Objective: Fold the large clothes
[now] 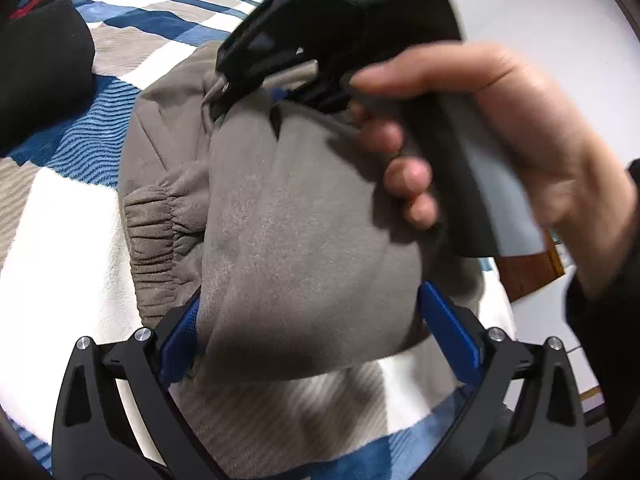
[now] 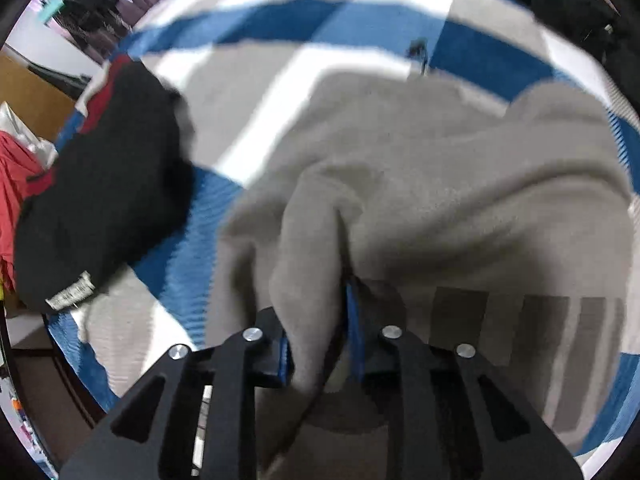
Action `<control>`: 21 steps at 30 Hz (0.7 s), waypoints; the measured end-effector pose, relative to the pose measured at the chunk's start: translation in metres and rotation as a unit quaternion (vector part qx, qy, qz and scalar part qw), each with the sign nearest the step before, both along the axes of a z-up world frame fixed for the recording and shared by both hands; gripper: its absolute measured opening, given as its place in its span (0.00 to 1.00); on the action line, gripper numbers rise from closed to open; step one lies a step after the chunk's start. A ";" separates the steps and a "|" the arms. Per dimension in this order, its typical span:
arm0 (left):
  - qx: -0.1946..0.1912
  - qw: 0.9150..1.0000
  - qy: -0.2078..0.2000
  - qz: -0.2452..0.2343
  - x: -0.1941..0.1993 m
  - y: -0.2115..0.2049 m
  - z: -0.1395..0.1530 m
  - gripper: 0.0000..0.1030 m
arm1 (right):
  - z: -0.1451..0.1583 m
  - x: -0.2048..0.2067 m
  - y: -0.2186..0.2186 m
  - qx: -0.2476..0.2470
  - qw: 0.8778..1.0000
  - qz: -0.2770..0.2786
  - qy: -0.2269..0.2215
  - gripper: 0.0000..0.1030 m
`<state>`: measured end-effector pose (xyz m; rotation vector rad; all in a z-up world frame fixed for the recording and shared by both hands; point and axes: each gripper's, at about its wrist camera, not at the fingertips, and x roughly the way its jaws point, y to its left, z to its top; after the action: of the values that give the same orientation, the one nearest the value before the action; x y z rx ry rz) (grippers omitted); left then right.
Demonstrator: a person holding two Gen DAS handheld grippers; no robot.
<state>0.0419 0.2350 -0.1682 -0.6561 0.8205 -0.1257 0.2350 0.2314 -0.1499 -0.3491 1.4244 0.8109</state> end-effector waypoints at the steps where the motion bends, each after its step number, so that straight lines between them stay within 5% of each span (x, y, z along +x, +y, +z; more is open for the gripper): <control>1: -0.006 1.000 -0.010 -0.001 -0.001 0.002 0.003 0.94 | 0.004 0.004 -0.004 0.012 1.000 0.001 0.013 0.33; 2: -0.008 1.000 -0.022 -0.002 -0.003 0.003 0.008 0.94 | 0.008 0.007 -0.008 0.029 0.999 0.001 0.030 0.40; 4: -0.014 0.998 -0.053 -0.008 -0.005 0.004 0.019 0.94 | 0.021 0.013 -0.017 0.072 0.994 0.000 0.084 0.79; 5: -0.016 0.998 -0.068 -0.012 -0.006 0.003 0.026 0.94 | 0.029 0.015 -0.021 0.086 0.991 0.000 0.103 0.85; 9: -0.019 0.993 -0.107 -0.044 -0.003 -0.011 0.051 0.94 | 0.077 0.014 -0.049 0.111 0.988 0.035 0.099 0.85; 15: 0.077 0.986 -0.145 -0.016 -0.007 -0.035 0.080 0.94 | 0.127 0.023 -0.118 0.169 0.981 0.019 0.093 0.94; 18: 0.113 0.981 -0.154 0.021 -0.018 -0.031 0.089 0.94 | 0.131 0.031 -0.150 0.199 0.976 0.004 0.092 0.94; 21: 0.111 0.977 -0.178 0.035 -0.020 -0.021 0.096 0.94 | 0.121 0.031 -0.191 0.250 0.961 -0.016 0.114 0.94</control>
<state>0.0219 0.2135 -0.0719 -0.4332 0.4569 -0.0827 0.2660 0.0406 -0.0294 0.1597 1.3739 1.1770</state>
